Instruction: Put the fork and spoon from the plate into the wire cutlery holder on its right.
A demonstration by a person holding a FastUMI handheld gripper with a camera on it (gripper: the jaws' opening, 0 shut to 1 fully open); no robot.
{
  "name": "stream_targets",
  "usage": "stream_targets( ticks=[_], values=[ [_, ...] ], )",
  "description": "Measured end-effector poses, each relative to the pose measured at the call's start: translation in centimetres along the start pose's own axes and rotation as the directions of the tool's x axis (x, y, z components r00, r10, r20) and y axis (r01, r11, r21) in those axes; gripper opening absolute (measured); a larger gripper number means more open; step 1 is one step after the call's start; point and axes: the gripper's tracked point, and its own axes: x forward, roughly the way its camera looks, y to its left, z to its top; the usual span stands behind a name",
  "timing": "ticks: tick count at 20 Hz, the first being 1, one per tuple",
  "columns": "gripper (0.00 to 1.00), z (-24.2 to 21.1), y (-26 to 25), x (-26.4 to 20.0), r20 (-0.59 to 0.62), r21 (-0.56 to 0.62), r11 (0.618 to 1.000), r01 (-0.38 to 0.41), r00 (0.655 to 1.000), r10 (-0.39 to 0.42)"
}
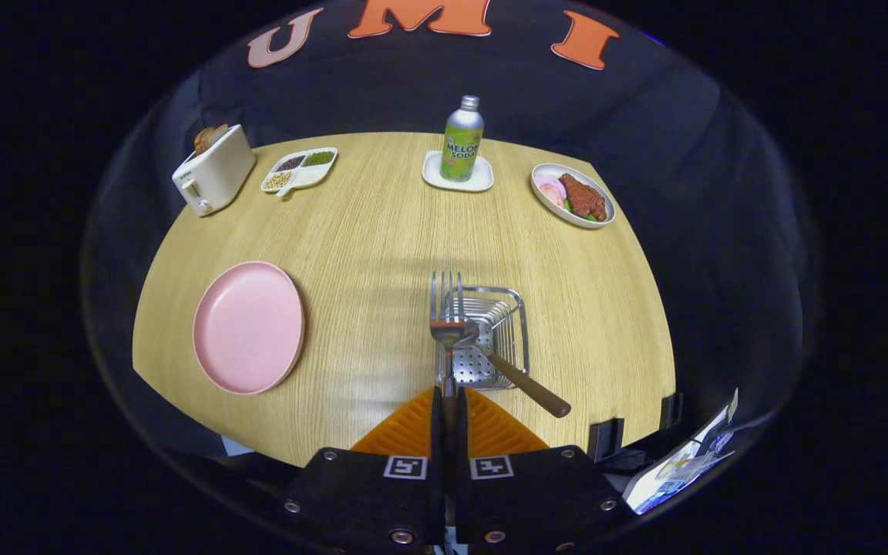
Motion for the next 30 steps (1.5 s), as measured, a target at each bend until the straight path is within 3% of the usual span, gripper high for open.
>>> stream_targets(
  ticks=[7,17,24,30],
  values=[
    [0.06,-0.7,-3.0,-0.4,-0.133,-0.118,0.992,0.032,0.99,-0.048],
    [0.07,-0.9,-3.7,0.7,-0.326,-0.14,0.99,-0.031,0.945,-0.017],
    [0.12,2.2,-2.9,1.4,-0.227,-0.141,0.988,-0.059,0.974,0.026],
    [0.16,7.7,-1.7,-0.2,0.054,-0.026,0.995,-0.091,0.994,0.093]
  ],
)
